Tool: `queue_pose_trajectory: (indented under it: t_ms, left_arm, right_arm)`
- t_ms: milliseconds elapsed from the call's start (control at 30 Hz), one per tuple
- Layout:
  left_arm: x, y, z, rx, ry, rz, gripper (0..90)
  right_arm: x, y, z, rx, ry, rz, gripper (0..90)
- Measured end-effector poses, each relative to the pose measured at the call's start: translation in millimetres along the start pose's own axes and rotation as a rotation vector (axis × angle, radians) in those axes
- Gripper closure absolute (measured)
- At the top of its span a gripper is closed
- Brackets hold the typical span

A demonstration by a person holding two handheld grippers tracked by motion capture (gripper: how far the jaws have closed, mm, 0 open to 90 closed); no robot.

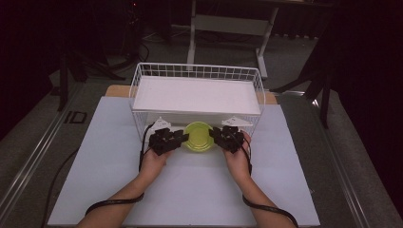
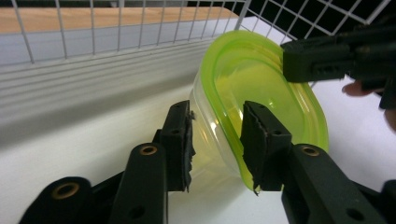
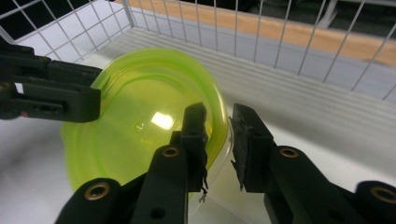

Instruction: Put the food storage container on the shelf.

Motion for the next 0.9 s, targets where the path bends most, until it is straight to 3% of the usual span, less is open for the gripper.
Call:
queue_pose_trajectory:
  t_ms: [67,133,300,433,633,767,900]
  left_arm:
    - [1.5,1.3,0.7,0.019,0.013,-0.007,57.5]
    - [3.1,2.2,1.2,0.040,0.036,-0.014,56.4]
    - [6.0,5.7,3.5,0.078,0.037,-0.028,54.7]
    - [7.9,5.6,4.6,0.055,0.007,-0.045,52.3]
    - [6.1,-4.3,-0.3,0.031,0.048,-0.052,51.9]
    - [1.4,-11.4,-3.3,0.009,0.051,-0.055,51.8]
    - [-2.8,-21.1,-8.1,0.000,0.054,-0.056,50.7]
  right_arm:
    - [-1.4,2.7,1.2,-0.025,-0.020,-0.012,65.7]
    - [-3.9,6.0,2.1,-0.028,-0.018,-0.026,65.3]
    - [-5.6,10.3,0.6,-0.060,-0.006,-0.056,57.2]
    - [-2.5,8.3,3.5,-0.062,-0.023,-0.066,52.7]
    - [-1.1,-2.4,19.6,-0.047,-0.090,-0.084,51.5]
    - [-1.0,-12.9,26.2,-0.009,-0.054,-0.089,51.9]
    - [-4.1,-20.6,32.2,0.012,-0.051,-0.079,52.8]
Point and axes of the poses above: each handheld gripper's, and its own axes: y roughly forward along the jaws, x roughly out of its top, z roughly to its left, the point moved 2 cm from there along y, roughly forward along the jaws, and after that the axes turned 10 degrees about -x, right-handed, at the moved point
